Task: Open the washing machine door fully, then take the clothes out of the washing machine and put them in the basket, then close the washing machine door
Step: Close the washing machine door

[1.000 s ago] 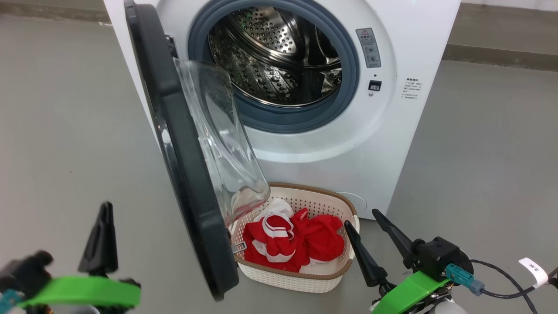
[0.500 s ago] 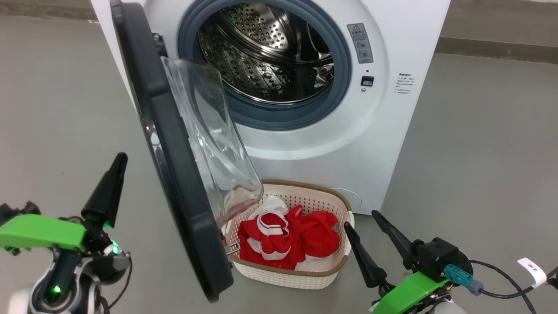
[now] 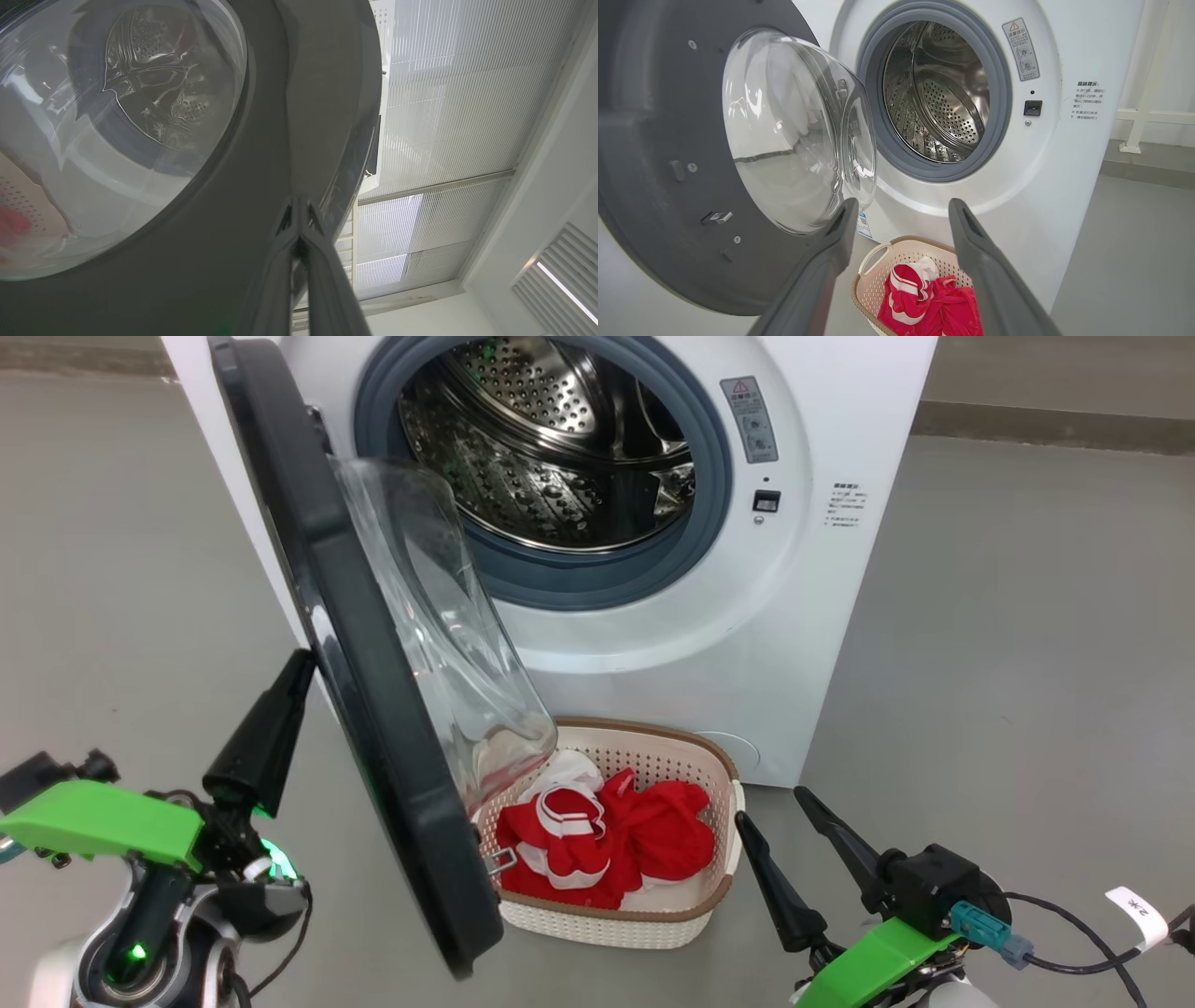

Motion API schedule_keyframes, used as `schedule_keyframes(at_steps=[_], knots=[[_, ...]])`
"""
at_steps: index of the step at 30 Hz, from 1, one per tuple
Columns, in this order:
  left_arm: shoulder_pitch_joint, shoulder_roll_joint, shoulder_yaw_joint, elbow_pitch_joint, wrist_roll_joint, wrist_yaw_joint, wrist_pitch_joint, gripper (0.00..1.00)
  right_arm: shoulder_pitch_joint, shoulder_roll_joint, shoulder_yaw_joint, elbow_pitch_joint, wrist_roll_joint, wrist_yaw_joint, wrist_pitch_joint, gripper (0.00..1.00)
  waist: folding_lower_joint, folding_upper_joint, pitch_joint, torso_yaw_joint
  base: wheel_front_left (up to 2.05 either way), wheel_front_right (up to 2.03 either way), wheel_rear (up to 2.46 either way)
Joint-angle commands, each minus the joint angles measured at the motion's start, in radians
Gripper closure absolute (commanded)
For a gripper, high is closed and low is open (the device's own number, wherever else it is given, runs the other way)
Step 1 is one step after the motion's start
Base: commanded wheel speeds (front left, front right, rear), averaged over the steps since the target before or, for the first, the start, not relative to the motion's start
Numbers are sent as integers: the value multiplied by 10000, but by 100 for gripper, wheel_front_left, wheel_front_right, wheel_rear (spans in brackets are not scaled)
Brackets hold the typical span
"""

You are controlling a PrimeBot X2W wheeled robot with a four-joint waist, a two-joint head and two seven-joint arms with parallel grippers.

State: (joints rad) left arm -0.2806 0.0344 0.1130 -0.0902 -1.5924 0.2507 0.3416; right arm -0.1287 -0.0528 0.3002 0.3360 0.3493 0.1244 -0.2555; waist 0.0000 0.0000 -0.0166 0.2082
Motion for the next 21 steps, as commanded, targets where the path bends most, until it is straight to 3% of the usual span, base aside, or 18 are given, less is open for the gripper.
schedule_keyframes(at_steps=[1, 21], knots=[[-122, 174, 161, -290, 46, 33, 48, 100, -434, 26, 182, -219, -30, 63, -63, 0, 0, 0, 29, -58, 0, 0, 0], [-947, 161, -357, 629, -659, -364, -446, 100, -574, 26, 109, -312, -115, 63, -63, 0, 0, 0, 429, -1079, 0, 0, 0]])
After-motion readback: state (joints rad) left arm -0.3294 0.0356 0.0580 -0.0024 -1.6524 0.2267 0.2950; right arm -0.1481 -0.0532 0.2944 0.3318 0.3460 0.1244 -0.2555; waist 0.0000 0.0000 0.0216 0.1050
